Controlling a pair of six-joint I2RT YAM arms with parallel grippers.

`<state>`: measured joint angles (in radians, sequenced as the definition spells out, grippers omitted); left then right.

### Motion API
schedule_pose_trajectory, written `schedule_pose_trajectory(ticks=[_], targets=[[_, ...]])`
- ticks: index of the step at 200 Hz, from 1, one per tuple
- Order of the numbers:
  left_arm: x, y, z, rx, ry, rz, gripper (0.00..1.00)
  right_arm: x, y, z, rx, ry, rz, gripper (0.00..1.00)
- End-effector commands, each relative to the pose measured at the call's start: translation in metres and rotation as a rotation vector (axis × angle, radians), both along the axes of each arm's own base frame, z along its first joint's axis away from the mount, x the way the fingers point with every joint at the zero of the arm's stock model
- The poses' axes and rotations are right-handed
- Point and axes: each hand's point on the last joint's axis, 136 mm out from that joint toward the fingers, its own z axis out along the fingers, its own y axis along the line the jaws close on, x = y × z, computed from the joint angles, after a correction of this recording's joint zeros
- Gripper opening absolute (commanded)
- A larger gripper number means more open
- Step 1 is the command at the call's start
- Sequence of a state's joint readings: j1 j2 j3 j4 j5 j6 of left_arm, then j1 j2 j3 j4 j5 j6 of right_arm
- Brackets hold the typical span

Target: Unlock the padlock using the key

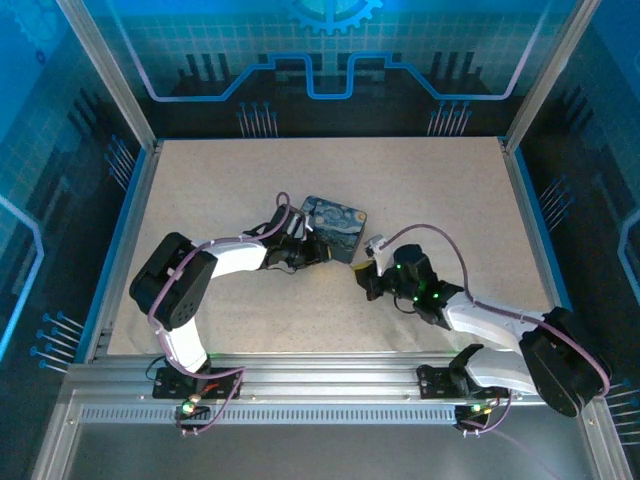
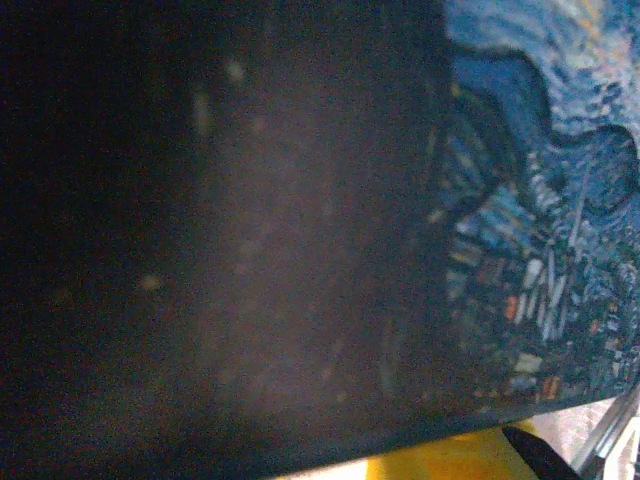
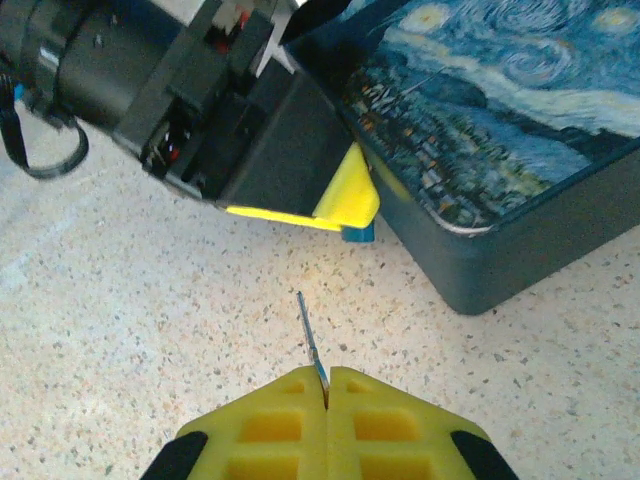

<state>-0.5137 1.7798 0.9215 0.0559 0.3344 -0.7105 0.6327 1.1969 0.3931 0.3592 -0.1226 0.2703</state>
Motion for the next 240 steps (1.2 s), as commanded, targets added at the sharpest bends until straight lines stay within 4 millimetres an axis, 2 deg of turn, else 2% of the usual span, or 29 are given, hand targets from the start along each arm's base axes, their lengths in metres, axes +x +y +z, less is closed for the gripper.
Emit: schedule_pose_trajectory(ticks=[1, 33, 105, 165, 240], targets=[[0.004, -0.015, 0.035, -0.088, -0.015, -0.001, 0.09, 0.009, 0.004, 0.0, -0.021, -0.079, -0.009, 0.0], [0.004, -0.017, 0.04, -0.113, -0.006, 0.014, 0.09, 0.013, 0.019, -0.008, -0.039, -0.104, 0.034, 0.0], [0.003, -0.023, 0.05, -0.179, 0.01, 0.04, 0.09, 0.028, 0.036, -0.024, -0.057, -0.113, 0.053, 0.0], [0.002, -0.026, 0.054, -0.194, 0.01, 0.044, 0.08, 0.039, 0.037, -0.031, -0.037, -0.111, 0.021, 0.0], [0.001, -0.027, 0.05, -0.191, 0.016, 0.043, 0.07, 0.05, 0.028, -0.035, -0.009, -0.076, -0.018, 0.0]])
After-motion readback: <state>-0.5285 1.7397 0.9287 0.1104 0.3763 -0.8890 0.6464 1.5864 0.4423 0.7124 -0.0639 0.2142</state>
